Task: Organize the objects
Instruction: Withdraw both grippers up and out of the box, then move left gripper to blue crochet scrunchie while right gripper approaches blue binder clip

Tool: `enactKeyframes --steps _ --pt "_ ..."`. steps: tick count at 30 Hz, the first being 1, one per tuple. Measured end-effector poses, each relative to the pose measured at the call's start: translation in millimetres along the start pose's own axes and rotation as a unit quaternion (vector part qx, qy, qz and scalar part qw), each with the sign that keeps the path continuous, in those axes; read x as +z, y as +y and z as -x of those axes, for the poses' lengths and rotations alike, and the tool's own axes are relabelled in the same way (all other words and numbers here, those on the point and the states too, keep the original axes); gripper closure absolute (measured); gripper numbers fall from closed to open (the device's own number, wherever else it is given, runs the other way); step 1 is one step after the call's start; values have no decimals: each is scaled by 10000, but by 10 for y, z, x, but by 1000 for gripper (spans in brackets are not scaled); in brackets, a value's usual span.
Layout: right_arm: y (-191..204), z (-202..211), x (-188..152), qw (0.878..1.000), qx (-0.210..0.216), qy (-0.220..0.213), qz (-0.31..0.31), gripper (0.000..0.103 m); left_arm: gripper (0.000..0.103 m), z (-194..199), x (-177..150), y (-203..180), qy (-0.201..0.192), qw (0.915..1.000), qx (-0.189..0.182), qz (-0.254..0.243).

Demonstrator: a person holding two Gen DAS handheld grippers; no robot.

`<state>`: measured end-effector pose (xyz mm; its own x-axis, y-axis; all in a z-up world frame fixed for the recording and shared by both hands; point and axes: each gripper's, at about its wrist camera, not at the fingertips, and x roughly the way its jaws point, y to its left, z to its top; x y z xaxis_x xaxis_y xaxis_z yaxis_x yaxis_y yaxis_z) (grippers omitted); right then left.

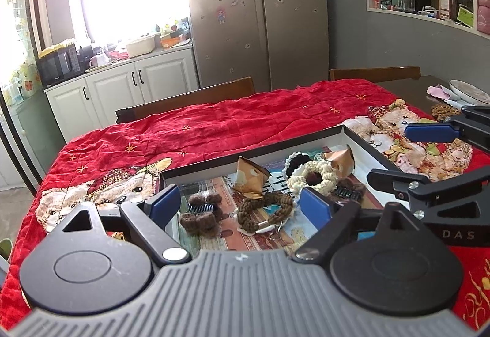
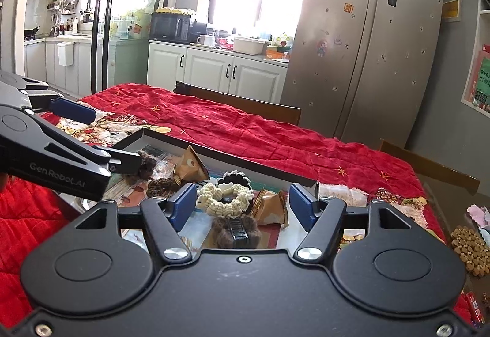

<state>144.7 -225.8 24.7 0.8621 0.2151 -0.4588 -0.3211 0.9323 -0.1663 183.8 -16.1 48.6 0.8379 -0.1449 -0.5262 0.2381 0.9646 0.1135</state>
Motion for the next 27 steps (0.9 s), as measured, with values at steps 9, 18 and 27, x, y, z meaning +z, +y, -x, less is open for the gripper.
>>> enactKeyframes --steps 9,18,27 --pt "-38 230 -165 9999 2 5 -100 37 11 180 -123 -12 -52 10000 -70 -47" --pt "5 410 -308 9999 6 -24 -102 37 11 307 -373 14 -10 9999 -101 52" --pt "34 479 -536 9993 -18 13 -367 37 11 295 -669 51 151 9993 -194 296"
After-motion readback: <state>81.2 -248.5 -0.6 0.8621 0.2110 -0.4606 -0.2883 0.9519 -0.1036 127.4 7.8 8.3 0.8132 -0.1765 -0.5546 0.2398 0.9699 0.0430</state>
